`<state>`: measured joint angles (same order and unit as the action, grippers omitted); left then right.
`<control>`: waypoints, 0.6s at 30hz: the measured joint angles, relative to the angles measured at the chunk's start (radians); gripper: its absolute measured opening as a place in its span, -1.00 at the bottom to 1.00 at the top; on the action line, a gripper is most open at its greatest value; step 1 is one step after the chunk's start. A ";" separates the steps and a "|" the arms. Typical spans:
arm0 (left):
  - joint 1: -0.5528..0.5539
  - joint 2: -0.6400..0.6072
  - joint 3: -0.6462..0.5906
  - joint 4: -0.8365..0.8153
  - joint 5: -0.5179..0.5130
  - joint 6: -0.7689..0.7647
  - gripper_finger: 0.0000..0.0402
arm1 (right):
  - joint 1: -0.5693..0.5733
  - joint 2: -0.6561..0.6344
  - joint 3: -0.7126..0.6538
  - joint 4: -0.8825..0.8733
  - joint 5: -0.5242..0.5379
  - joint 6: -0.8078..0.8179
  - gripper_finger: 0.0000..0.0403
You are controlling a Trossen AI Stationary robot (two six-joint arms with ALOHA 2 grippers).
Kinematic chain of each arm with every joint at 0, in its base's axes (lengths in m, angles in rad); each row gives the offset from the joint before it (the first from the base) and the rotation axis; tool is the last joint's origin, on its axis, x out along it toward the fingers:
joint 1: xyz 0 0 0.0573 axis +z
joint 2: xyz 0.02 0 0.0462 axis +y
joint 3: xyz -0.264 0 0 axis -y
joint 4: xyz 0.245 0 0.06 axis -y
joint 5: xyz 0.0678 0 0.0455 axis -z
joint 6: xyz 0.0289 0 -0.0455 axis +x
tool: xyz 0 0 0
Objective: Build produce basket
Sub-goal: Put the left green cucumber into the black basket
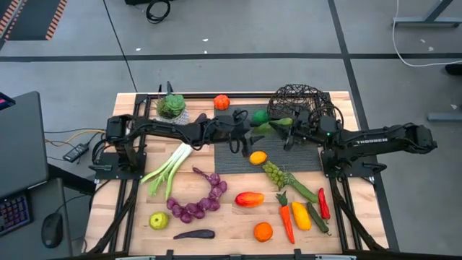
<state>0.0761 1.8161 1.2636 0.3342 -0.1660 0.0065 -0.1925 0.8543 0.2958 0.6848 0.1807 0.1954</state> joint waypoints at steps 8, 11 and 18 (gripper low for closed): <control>0.003 -0.145 0.002 -0.320 -0.162 0.083 0.40 | -0.029 -0.095 0.000 -0.180 0.267 -0.123 -0.47; 0.020 -0.164 0.002 -0.445 -0.269 0.008 0.40 | -0.043 -0.134 0.000 -0.318 0.434 -0.122 -0.47; 0.099 -0.133 0.000 -0.648 -0.325 -0.128 0.40 | -0.055 -0.189 0.000 -0.494 0.673 -0.040 -0.44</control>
<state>0.1747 1.6833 1.2640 -0.3136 -0.4907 -0.1214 -0.2478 0.6648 0.2955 0.1904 0.8534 0.1559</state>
